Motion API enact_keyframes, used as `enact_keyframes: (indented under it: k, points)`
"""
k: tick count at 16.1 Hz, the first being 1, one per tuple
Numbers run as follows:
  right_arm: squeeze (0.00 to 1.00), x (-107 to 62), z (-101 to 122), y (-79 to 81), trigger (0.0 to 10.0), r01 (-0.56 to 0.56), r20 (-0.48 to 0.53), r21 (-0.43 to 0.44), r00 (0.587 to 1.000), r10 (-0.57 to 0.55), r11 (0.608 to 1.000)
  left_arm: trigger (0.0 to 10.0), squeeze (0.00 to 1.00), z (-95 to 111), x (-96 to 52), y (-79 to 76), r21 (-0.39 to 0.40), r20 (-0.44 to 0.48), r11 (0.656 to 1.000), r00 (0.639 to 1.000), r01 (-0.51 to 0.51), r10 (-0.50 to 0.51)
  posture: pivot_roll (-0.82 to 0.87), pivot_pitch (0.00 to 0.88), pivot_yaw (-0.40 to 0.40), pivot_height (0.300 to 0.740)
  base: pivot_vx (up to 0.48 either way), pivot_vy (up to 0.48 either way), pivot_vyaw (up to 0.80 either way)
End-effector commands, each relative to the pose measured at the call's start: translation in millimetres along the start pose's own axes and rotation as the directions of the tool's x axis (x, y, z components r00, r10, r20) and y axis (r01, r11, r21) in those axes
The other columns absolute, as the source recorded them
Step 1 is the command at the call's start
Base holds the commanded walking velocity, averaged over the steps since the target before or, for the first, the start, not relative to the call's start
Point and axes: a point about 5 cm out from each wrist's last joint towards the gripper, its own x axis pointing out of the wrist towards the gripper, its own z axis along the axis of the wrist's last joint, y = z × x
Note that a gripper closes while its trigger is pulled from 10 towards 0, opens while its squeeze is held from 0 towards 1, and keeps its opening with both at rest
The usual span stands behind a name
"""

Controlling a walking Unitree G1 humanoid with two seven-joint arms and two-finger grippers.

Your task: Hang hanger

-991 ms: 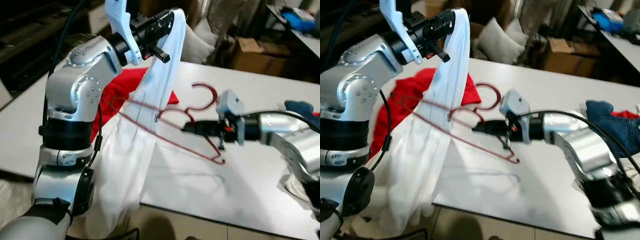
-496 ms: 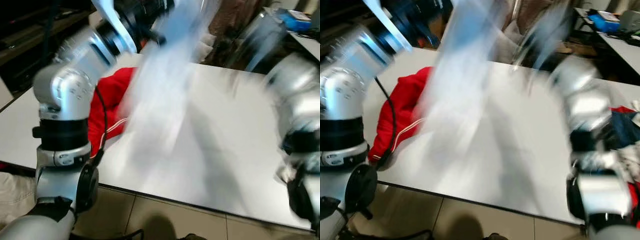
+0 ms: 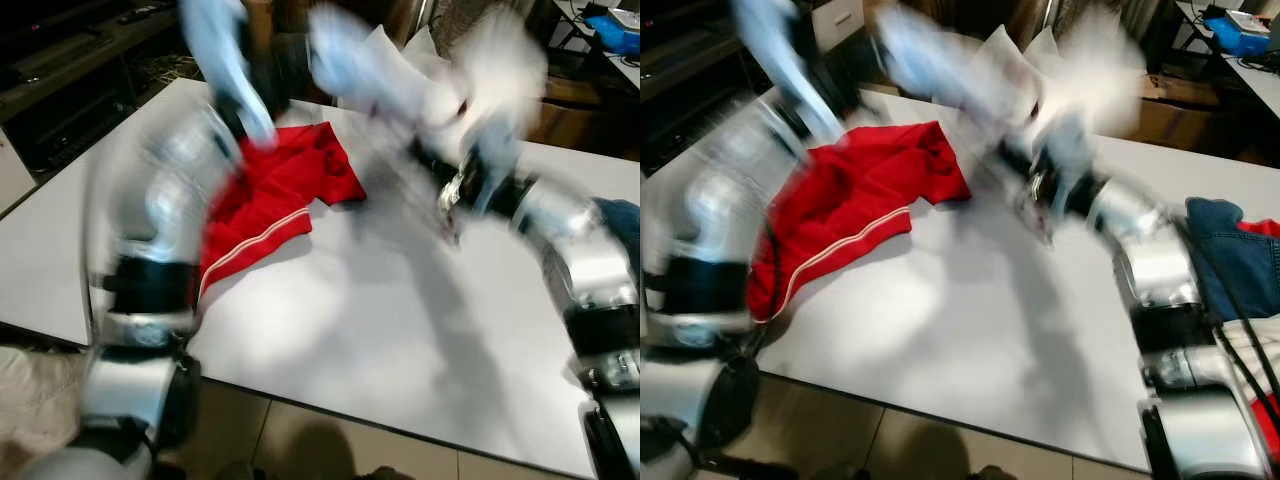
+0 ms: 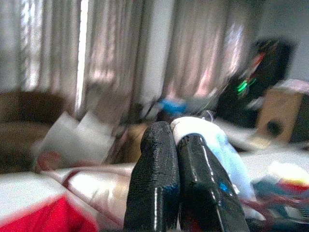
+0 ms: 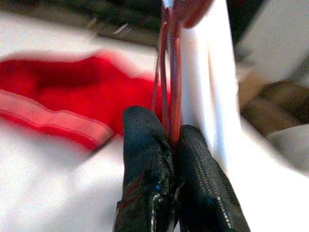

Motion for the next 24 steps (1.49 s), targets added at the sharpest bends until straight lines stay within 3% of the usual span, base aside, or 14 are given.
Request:
enact_keyframes:
  k: [1, 3, 5, 9, 10, 11, 12, 13, 15, 17, 19, 22, 23, 24]
  points:
    - [0.0, -8.5, -0.8, 9.4, 10.0, -0.096, -0.021, -0.027, 0.995, 0.096, 0.995, 10.0, 0.0, -14.3, 4.9, -2.5, 0.051, -0.041, 0.998, 0.998, -0.049, 0.051, -0.12, 0.0, -0.053, 0.719, 0.0, 0.0, 0.0]
    - [0.0, -34.0, -20.8, 35.6, 10.0, -0.264, -0.117, 0.006, 0.958, 0.263, 0.965, 10.0, 0.0, -65.9, 1.4, 9.5, 0.16, -0.195, 0.971, 0.959, -0.177, 0.207, -0.14, 0.0, -0.033, 0.719, 0.0, 0.0, 0.0]
    - [0.0, -63.4, -19.4, 47.1, 10.0, -0.382, -0.17, 0.049, 0.907, 0.384, 0.923, 10.0, 0.0, -90.0, -10.6, 36.8, 0.302, -0.251, 0.909, 0.896, -0.286, 0.366, -0.15, 0.0, -0.016, 0.719, 0.0, 0.0, 0.0]
    - [0.0, -94.8, -8.7, 53.2, 10.0, -0.499, -0.247, 0.08, 0.829, 0.502, 0.863, 10.0, 0.0, -88.5, -28.5, 74.1, 0.487, -0.28, 0.83, 0.852, -0.271, 0.442, -0.15, 0.0, -0.003, 0.719, 0.0, 0.0, 0.0]
    - [0.0, -102.5, -1.6, 49.6, 10.0, -0.497, -0.244, 0.081, 0.83, 0.501, 0.864, 10.0, 0.0, -93.9, -40.1, 80.2, 0.495, -0.366, 0.857, 0.861, -0.141, 0.353, -0.15, 0.0, 0.0, 0.719, 0.0, 0.0, 0.0]
    - [0.0, -102.5, -1.6, 49.6, 10.0, -0.497, -0.244, 0.081, 0.83, 0.501, 0.864, 10.0, 0.0, -93.9, -40.1, 80.2, 0.495, -0.366, 0.857, 0.861, -0.141, 0.353, -0.15, 0.0, 0.0, 0.719, 0.0, 0.0, 0.0]
    - [0.0, -107.0, 5.5, 44.5, 10.0, -0.47, -0.23, 0.074, 0.85, 0.474, 0.879, 10.0, 0.9, -97.9, -50.4, 82.0, 0.466, -0.442, 0.884, 0.861, -0.019, 0.251, -0.15, 0.0, 0.003, 0.719, 0.0, 0.0, 0.0]
    - [0.0, -109.1, 9.5, 40.6, 10.0, -0.443, -0.223, 0.064, 0.867, 0.446, 0.894, 10.0, 1.0, -97.1, -56.5, 82.1, 0.435, -0.472, 0.9, 0.86, 0.038, 0.192, -0.15, 0.0, 0.003, 0.719, 0.0, 0.0, 0.0]
    - [0.0, -113.0, 21.2, 31.2, 10.0, -0.353, -0.197, 0.045, 0.914, 0.355, 0.935, 10.0, 1.0, -85.5, -75.1, 81.7, 0.362, -0.507, 0.918, 0.86, 0.162, 0.048, -0.15, 0.0, 0.004, 0.719, 0.0, 0.0, 0.0]
    - [0.0, -112.2, 26.5, 30.7, 10.0, -0.33, -0.178, 0.042, 0.926, 0.332, 0.943, 10.0, 1.0, -70.9, -88.5, 77.9, 0.353, -0.52, 0.898, 0.853, 0.262, -0.044, -0.14, 0.0, 0.001, 0.719, 0.0, 0.0, 0.0]
    - [0.0, -103.8, 31.2, 26.3, 10.0, -0.288, -0.149, 0.028, 0.946, 0.288, 0.957, 10.0, 1.0, -45.1, -101.0, 62.9, 0.265, -0.497, 0.89, 0.844, 0.37, -0.203, -0.14, 0.0, -0.001, 0.719, 0.0, 0.0, 0.0]
    - [0.0, -93.7, 32.9, 21.1, 10.0, -0.198, -0.12, 0.047, 0.972, 0.202, 0.979, 10.0, 1.0, -27.7, -102.7, 55.2, 0.216, -0.357, 0.932, 0.912, 0.291, -0.202, -0.13, 0.0, -0.005, 0.719, 0.0, 0.0, 0.0]
    - [0.0, -86.0, 27.2, 22.2, 10.0, -0.115, -0.112, 0.089, 0.986, 0.125, 0.989, 10.0, 1.0, -27.4, -101.0, 59.3, 0.244, -0.25, 0.963, 0.967, 0.115, -0.052, -0.13, 0.0, -0.005, 0.719, 0.0, 0.0, 0.0]
    - [0.0, -81.2, 22.9, 23.2, 10.0, -0.055, -0.112, 0.108, 0.991, 0.067, 0.993, 10.0, 0.56, -29.5, -101.7, 60.5, 0.232, -0.199, 0.973, 0.979, 0.014, 0.033, -0.13, 0.0, -0.005, 0.719, 0.0, 0.0, 0.0]
